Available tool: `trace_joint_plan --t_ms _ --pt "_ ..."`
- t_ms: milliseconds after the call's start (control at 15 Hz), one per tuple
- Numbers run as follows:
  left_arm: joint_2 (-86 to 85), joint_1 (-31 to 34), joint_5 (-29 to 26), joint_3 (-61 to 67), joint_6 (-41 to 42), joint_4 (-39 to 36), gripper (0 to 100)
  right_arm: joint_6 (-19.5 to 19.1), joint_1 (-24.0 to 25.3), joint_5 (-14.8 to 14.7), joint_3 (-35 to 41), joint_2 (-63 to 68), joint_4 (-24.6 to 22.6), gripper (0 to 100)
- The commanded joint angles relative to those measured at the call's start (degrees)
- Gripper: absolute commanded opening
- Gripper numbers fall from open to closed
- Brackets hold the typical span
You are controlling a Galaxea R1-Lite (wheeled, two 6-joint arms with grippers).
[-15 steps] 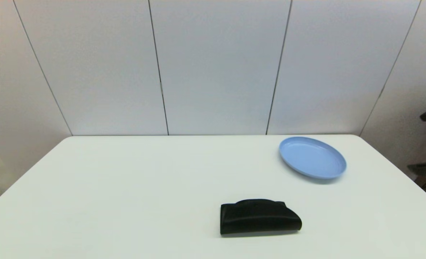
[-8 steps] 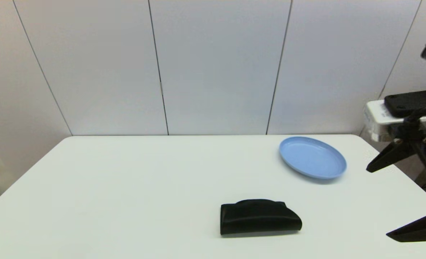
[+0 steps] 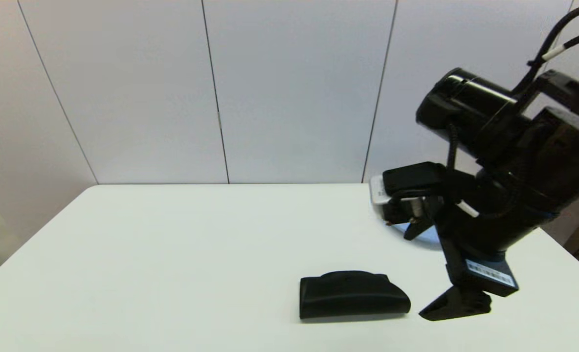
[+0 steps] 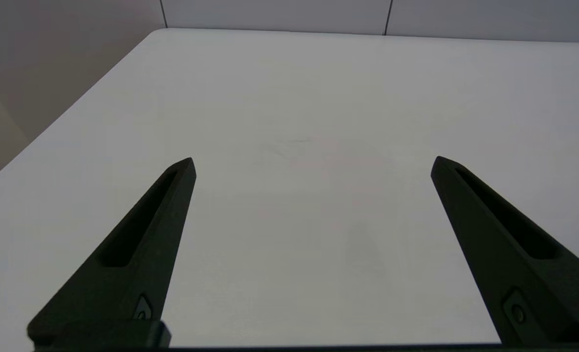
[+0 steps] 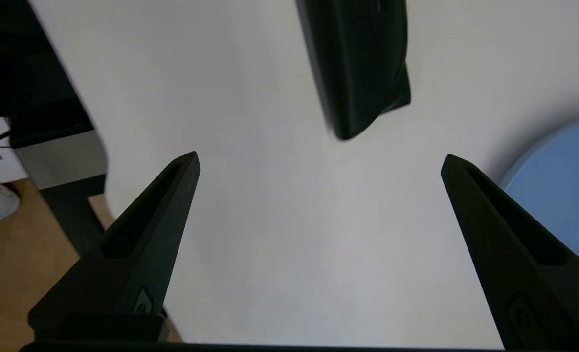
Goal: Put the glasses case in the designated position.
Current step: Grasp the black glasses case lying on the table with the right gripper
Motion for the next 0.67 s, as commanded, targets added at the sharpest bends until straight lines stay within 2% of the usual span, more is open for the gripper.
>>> trace_joint_plan --t_ms 67,333,533,667 --pt "0.07 0.02 0.04 0.0 0.0 -0.02 100 -0.25 3.46 -3.24 0.47 7.06 -3.07 100" --pt "0.07 -0.07 0.04 0.0 0.0 -0.02 100 0.1 5.4 -5.71 3.55 11.55 -10.8 100" --pt "0.07 0.02 0.04 0.0 0.0 -0.02 100 -0.17 5.22 -8.43 9.35 12.69 -15.72 100" --pt "0.07 0.02 0.04 0.0 0.0 -0.02 100 -0.08 4.87 -8.61 11.55 13.3 -17.83 100"
